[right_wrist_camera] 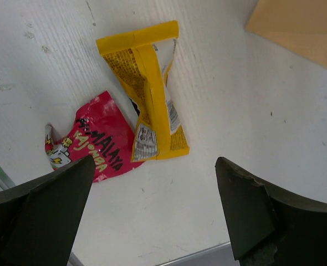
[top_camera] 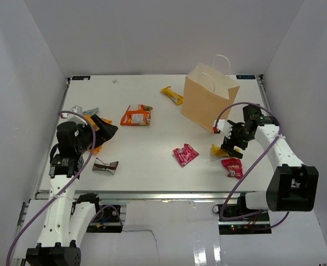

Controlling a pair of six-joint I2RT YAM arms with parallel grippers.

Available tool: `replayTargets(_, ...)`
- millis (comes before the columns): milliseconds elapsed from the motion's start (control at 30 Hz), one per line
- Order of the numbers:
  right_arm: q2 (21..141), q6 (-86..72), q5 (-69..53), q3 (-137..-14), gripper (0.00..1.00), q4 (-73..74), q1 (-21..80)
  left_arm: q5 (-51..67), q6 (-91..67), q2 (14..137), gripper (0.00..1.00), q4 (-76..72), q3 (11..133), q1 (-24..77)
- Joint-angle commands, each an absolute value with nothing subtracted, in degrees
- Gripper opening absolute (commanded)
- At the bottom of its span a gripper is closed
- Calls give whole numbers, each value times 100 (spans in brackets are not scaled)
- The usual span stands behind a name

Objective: Place the snacks into the paper bag

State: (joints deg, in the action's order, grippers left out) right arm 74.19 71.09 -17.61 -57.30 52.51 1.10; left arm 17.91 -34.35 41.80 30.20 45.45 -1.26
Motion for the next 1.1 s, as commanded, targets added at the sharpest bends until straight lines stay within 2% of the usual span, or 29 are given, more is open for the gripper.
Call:
replayTargets(0, 7769, 7321, -1714, -5626, 95, 4774, 430, 1934, -3542, 4069, 98, 3094, 4439, -97)
replayTargets(133, 8102, 7260, -1310, -5186, 91, 3852, 668, 2012, -3621, 4043, 98, 3102, 4333, -97)
replayTargets(333, 8551, 7067, -1195, -5002, 78, 3446, 738, 2092, -3752, 4043, 98, 3103, 4201, -97)
replayTargets(433, 8622, 7040, -1204, -4843, 68, 3279, 756, 2127, -3806, 4052, 98, 3094, 4157, -97)
replayTargets(467, 8631, 7023, -1230, -4817, 59, 3270, 756, 2144, -3858, 4060, 98, 3085, 4149, -97)
replayTargets(533, 8596, 6979, -1344, -4764, 50, 3305, 756, 2197, -3911, 4087, 98, 3067, 4131, -97)
replayTargets(567, 8561, 6979, -1406, -4738, 41, 3331, 756, 2241, -3981, 4087, 98, 3033, 4096, -97)
replayTargets(667, 8359, 6979, -1626, -4641, 32, 3410, 756, 2355, -4087, 4104, 98, 2919, 4017, -97)
replayTargets(767, 8017, 7005, -1985, -4676, 28, 3690, 765, 2505, -4227, 4139, 98, 2787, 3947, -97)
replayTargets(900, 7437, 7040, -3107, -5061, 27, 4481, 773, 2663, -4377, 4210, 98, 2620, 3885, -97)
replayTargets(933, 7001, 6910, -3686, -5550, 26, 5118, 913, 2855, -4525, 4262, 98, 2471, 3806, -97)
replayTargets(1067, 6733, 6041, -4209, -6771, 25, 4975, 1169, 3058, -4719, 4385, 98, 2163, 3683, -97)
